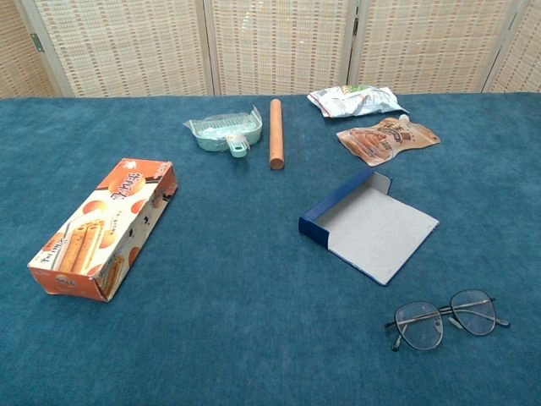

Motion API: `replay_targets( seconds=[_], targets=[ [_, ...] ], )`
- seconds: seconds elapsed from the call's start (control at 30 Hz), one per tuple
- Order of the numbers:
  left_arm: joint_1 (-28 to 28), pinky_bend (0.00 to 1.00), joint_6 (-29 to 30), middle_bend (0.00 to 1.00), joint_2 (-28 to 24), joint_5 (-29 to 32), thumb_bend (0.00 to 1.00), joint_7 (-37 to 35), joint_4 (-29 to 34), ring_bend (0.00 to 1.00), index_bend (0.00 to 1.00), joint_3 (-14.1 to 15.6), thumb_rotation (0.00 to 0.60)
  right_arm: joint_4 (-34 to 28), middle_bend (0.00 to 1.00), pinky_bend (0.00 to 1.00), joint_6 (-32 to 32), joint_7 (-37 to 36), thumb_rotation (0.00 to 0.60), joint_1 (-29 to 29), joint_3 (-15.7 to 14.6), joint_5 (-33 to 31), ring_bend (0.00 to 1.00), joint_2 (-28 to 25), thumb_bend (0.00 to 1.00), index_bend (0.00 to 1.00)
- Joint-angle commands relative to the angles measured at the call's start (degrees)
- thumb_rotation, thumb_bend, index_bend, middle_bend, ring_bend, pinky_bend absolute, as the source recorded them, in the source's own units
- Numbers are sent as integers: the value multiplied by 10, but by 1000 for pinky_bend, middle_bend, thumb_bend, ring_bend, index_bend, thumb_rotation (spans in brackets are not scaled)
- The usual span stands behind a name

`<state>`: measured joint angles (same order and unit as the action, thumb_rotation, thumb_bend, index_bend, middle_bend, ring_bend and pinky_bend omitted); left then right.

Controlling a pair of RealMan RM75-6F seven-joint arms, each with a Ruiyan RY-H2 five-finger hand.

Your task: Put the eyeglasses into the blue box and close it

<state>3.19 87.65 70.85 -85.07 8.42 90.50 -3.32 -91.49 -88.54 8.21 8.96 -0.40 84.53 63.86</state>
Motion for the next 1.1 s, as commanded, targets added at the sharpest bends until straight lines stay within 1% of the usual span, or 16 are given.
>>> replay_targets(
  seconds=[0.03,0.3,0.4,0.47,0.57,0.67,0.77,0.83,0.9,1.1],
  targets=[
    [0,238,0,137,0,0,186,0,1,148,216,0,600,-3,604,624,-2,-3,600,-5,1,4,564,0,257,411],
    [-1,238,1,137,-5,3,187,1,6,147,216,1,600,-18,610,624,-8,3,600,-15,-3,37,565,-1,257,411],
    [-2,238,2,137,-6,5,186,-1,6,147,216,0,600,-31,634,636,-1,8,600,-13,-5,47,593,-8,257,411],
    [-3,238,1,137,-8,6,187,-3,6,147,217,1,600,-42,661,676,11,18,600,-7,-9,61,633,-9,256,411],
    [-4,238,1,137,-8,6,187,-6,6,147,227,3,600,-58,710,761,46,32,600,8,-18,79,702,-3,256,411],
    [-5,238,2,137,-9,3,187,-10,6,147,233,5,600,-73,810,877,96,55,600,32,-27,97,812,14,256,411],
    [-8,238,5,137,-11,3,187,-14,5,147,233,6,600,-82,902,952,153,70,600,57,-34,100,913,33,256,411],
    [-11,238,7,137,-12,6,187,-18,3,147,233,6,600,-81,941,977,194,80,600,75,-31,89,962,50,256,411],
    [-13,238,8,137,-13,8,186,-21,1,147,233,7,600,-77,961,986,224,92,600,89,-28,77,989,71,256,411],
    [-20,238,11,137,-17,11,186,-27,-1,147,233,10,600,-63,975,991,287,114,600,118,-25,52,1000,118,256,411]
  ],
)
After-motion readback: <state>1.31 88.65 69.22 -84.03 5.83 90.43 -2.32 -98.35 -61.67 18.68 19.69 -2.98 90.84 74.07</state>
